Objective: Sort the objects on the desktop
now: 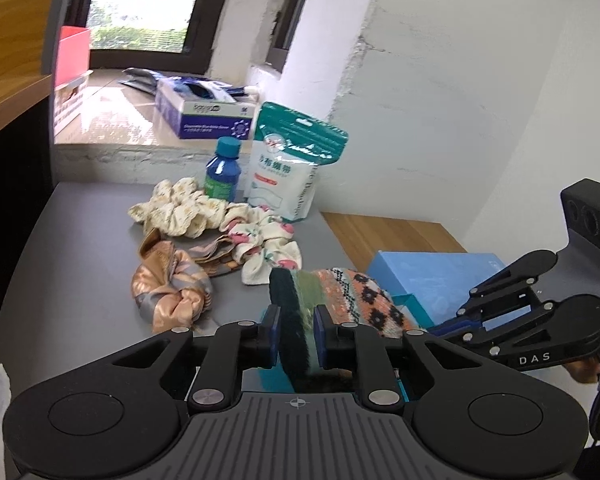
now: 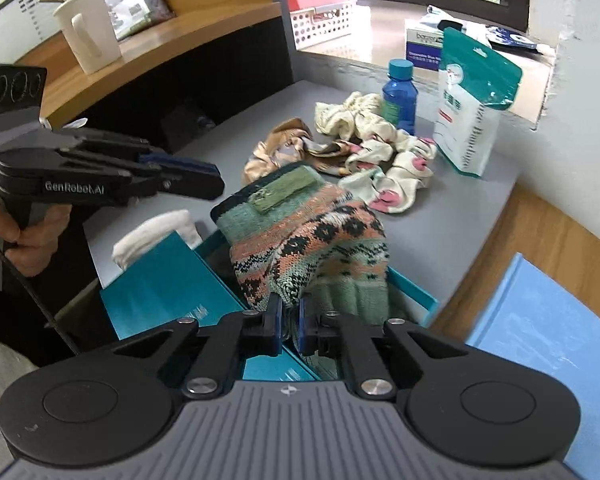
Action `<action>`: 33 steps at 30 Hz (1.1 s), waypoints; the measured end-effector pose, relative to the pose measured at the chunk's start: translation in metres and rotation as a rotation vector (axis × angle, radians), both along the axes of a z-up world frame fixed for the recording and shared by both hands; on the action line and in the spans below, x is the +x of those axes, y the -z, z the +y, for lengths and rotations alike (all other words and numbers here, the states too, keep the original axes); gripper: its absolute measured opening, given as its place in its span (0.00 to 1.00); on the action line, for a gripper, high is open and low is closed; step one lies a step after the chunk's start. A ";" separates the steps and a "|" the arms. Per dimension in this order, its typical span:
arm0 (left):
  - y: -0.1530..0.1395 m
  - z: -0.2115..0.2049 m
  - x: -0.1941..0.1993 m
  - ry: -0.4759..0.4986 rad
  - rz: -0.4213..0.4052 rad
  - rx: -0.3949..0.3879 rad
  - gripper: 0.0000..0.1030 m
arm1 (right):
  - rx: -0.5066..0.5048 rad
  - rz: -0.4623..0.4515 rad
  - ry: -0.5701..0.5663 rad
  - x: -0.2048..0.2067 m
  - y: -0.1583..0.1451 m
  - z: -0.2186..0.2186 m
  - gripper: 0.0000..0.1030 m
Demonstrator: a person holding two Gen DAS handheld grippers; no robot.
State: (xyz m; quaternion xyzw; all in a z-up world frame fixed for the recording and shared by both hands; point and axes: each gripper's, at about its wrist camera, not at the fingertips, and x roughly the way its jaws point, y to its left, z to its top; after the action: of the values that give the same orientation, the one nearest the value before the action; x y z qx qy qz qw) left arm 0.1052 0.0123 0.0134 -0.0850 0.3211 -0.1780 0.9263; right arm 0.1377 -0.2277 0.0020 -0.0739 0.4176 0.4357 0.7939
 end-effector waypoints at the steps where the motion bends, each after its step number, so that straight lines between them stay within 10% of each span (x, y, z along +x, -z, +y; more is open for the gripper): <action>1: 0.000 -0.002 0.001 0.010 -0.001 0.001 0.20 | -0.018 0.002 -0.010 0.000 0.001 -0.002 0.09; 19: -0.001 -0.023 0.047 0.100 0.005 0.078 0.20 | 0.009 -0.147 -0.030 0.010 -0.034 -0.012 0.31; 25: -0.001 -0.019 0.054 0.100 0.013 0.079 0.20 | 0.011 -0.129 -0.073 0.010 -0.034 -0.009 0.15; 33: 0.002 -0.026 0.061 0.139 0.010 0.080 0.20 | 0.011 -0.118 -0.049 0.011 -0.020 -0.002 0.26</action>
State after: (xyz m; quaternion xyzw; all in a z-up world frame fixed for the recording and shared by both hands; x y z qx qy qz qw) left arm 0.1665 -0.0140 0.0116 -0.0265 0.3376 -0.2284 0.9128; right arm 0.1482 -0.2294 0.0220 -0.1050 0.3659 0.4522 0.8066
